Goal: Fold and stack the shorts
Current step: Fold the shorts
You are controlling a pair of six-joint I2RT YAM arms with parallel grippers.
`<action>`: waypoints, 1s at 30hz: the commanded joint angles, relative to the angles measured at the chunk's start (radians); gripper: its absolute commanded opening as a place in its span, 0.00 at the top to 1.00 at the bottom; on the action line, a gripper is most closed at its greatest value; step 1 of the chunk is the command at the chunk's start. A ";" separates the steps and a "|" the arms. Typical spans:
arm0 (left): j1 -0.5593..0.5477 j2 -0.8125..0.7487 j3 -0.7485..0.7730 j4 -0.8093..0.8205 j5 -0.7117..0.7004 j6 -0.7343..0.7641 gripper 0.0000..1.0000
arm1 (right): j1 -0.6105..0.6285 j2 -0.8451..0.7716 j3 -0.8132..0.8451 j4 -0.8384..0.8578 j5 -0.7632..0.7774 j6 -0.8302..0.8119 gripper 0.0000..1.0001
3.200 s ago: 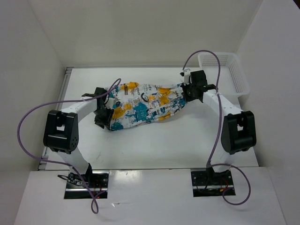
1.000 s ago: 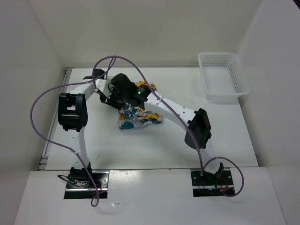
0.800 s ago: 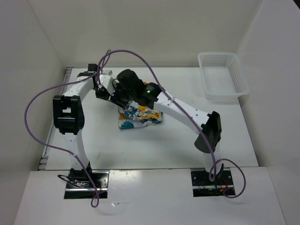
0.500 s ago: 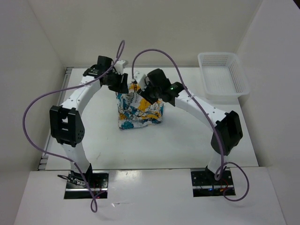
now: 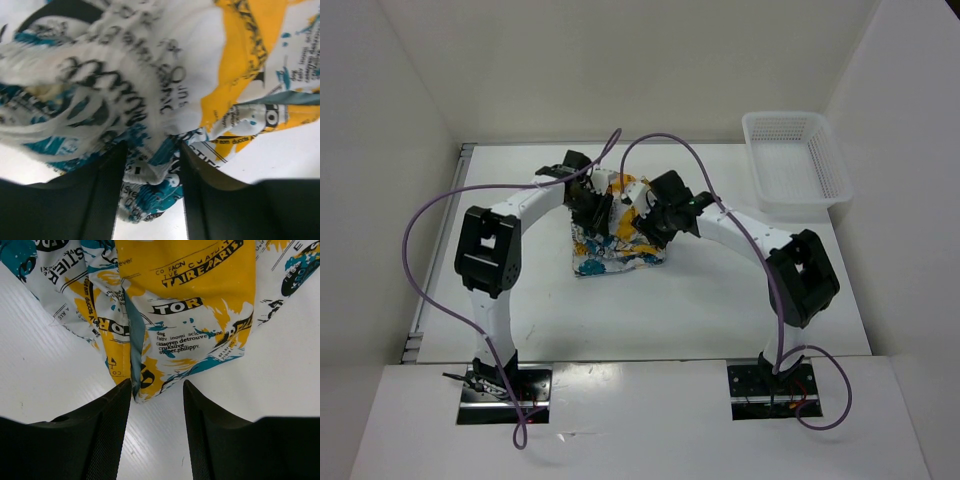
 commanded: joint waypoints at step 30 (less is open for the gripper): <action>0.116 -0.111 -0.243 -0.213 0.055 0.005 0.75 | -0.006 0.150 0.013 0.076 -0.050 -0.042 0.47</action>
